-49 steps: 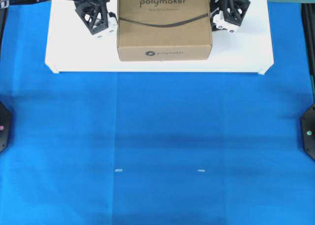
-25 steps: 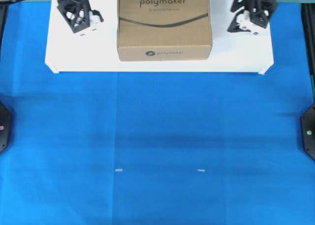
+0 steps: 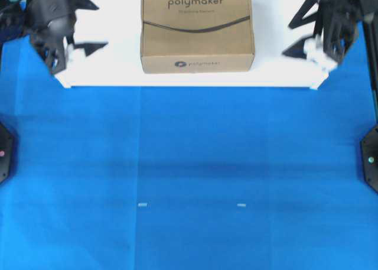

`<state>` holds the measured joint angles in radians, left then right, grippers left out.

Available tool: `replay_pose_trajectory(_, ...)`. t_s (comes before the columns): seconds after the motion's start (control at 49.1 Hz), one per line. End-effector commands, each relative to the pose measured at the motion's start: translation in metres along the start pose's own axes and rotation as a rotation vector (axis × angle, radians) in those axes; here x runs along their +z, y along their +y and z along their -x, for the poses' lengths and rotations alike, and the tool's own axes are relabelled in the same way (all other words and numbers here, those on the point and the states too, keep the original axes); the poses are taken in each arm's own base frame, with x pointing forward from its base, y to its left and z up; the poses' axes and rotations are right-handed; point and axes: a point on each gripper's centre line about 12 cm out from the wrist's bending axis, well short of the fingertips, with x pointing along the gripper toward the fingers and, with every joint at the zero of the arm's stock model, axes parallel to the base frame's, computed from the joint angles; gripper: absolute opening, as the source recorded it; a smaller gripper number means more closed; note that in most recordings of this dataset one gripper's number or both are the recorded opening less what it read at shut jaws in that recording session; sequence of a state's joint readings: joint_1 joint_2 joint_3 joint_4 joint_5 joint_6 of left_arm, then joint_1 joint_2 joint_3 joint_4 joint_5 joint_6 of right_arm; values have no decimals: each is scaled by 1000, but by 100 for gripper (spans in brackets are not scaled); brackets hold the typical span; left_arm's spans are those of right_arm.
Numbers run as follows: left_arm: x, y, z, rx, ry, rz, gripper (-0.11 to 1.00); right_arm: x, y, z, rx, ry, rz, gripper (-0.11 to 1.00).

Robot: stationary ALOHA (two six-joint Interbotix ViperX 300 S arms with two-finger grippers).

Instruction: Place the cardboard box on the stand after clamping it between your arms.

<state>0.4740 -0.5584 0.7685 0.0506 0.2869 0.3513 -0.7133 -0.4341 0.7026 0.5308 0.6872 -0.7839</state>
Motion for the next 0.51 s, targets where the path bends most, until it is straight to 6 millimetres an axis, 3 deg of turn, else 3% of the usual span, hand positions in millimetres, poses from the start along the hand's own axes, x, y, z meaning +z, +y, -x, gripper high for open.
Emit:
replay_pose_trajectory(0.0,13,-11,16,-14,-102,11,83,6,16,10,-22,-94,18,97)
replay_pose_trajectory(0.489,50,-69,45,-224,-363,214,83,-2,79,59,-1,-453,-17,97)
